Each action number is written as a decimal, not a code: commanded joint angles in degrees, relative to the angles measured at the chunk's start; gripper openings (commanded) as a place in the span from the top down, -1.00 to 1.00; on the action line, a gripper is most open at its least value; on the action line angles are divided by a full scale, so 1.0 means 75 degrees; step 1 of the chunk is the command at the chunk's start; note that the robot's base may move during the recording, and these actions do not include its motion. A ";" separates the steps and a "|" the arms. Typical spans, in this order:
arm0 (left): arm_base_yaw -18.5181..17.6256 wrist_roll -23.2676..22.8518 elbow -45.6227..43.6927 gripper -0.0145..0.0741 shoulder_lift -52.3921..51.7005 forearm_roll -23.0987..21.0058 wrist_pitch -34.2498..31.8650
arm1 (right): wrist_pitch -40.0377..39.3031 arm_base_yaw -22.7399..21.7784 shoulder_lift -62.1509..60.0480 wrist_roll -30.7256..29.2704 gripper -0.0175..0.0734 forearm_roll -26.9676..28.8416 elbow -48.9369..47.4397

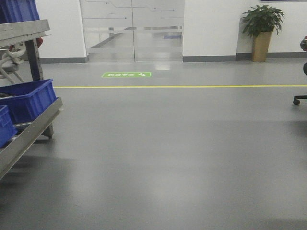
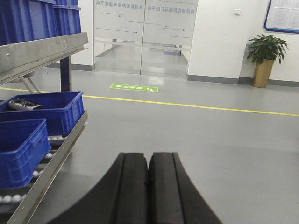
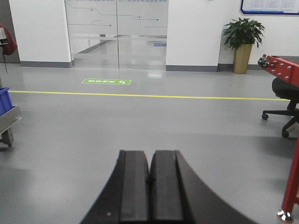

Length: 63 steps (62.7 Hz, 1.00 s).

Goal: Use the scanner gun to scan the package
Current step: 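Drive the base forward along the aisle toward the red table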

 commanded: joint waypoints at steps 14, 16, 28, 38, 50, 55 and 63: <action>-0.0038 0.0035 -0.0023 0.92 -0.0026 -0.0018 -0.0115 | -0.0122 -0.0012 -0.0024 -0.0028 0.98 -0.0010 -0.0005; -0.0038 0.0035 -0.0023 0.92 -0.0026 -0.0018 -0.0115 | -0.0122 -0.0012 -0.0024 -0.0028 0.98 -0.0010 -0.0005; -0.0038 0.0035 -0.0023 0.92 -0.0026 -0.0018 -0.0115 | -0.0122 -0.0012 -0.0024 -0.0028 0.98 -0.0010 -0.0005; -0.0038 0.0035 -0.0023 0.92 -0.0026 -0.0018 -0.0115 | -0.0122 -0.0012 -0.0024 -0.0028 0.98 -0.0010 -0.0005; -0.0038 0.0035 -0.0023 0.92 -0.0026 -0.0018 -0.0115 | -0.0122 -0.0012 -0.0024 -0.0028 0.98 -0.0010 -0.0005; -0.0038 0.0035 -0.0023 0.92 -0.0026 -0.0018 -0.0115 | -0.0122 -0.0012 -0.0024 -0.0028 0.98 -0.0010 -0.0005; -0.0038 0.0035 -0.0023 0.92 -0.0026 -0.0018 -0.0115 | -0.0122 -0.0012 -0.0024 -0.0028 0.98 -0.0010 -0.0005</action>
